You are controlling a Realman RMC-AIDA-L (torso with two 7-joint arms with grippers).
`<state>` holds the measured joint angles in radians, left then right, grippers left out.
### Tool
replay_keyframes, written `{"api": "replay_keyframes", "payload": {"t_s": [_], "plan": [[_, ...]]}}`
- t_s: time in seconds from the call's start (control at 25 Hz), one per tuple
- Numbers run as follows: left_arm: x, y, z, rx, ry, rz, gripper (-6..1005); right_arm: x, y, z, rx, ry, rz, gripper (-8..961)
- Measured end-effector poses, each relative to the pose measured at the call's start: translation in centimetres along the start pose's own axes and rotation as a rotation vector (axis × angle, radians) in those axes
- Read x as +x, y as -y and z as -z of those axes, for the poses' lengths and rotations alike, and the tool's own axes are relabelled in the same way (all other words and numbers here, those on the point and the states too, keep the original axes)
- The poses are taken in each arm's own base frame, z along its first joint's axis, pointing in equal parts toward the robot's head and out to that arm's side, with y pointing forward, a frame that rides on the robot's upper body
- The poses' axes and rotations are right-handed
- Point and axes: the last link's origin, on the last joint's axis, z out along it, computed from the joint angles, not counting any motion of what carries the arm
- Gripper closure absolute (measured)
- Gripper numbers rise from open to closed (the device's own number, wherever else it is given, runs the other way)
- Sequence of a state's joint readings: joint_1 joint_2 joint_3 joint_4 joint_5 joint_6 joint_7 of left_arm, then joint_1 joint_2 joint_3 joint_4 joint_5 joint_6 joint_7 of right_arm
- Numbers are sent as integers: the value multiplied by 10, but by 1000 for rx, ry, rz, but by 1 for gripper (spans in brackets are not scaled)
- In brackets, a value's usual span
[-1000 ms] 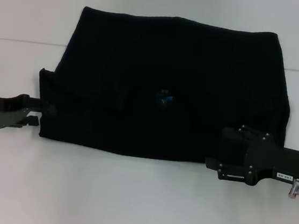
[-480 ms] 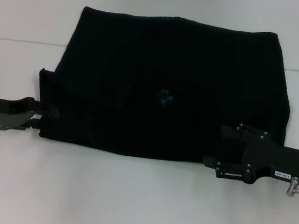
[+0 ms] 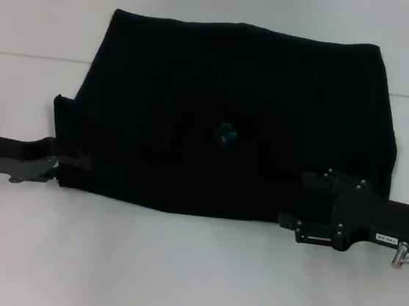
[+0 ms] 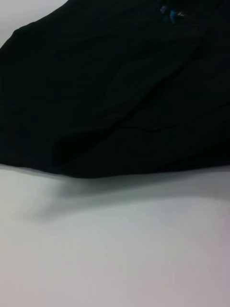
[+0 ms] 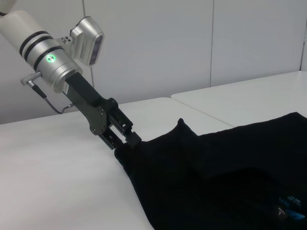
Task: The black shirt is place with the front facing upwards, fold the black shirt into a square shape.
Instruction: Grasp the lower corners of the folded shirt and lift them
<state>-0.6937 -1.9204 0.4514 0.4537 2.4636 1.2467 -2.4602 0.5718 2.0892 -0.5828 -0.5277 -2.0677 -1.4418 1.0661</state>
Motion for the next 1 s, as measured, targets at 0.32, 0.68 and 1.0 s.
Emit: {"api": "replay_keyframes", "payload": {"t_s": [0.32,0.68,1.0], "plan": [[0,-1,0,20,27,-27,526,2,-1,2,1,2,-6,13],[-2,-1,-1,28,46,-45,879,2,2,7,18,1,-57,16],[-1,-5,-1,24,64,-66,967,-38,55,63,163,-134,-477,19]]}}
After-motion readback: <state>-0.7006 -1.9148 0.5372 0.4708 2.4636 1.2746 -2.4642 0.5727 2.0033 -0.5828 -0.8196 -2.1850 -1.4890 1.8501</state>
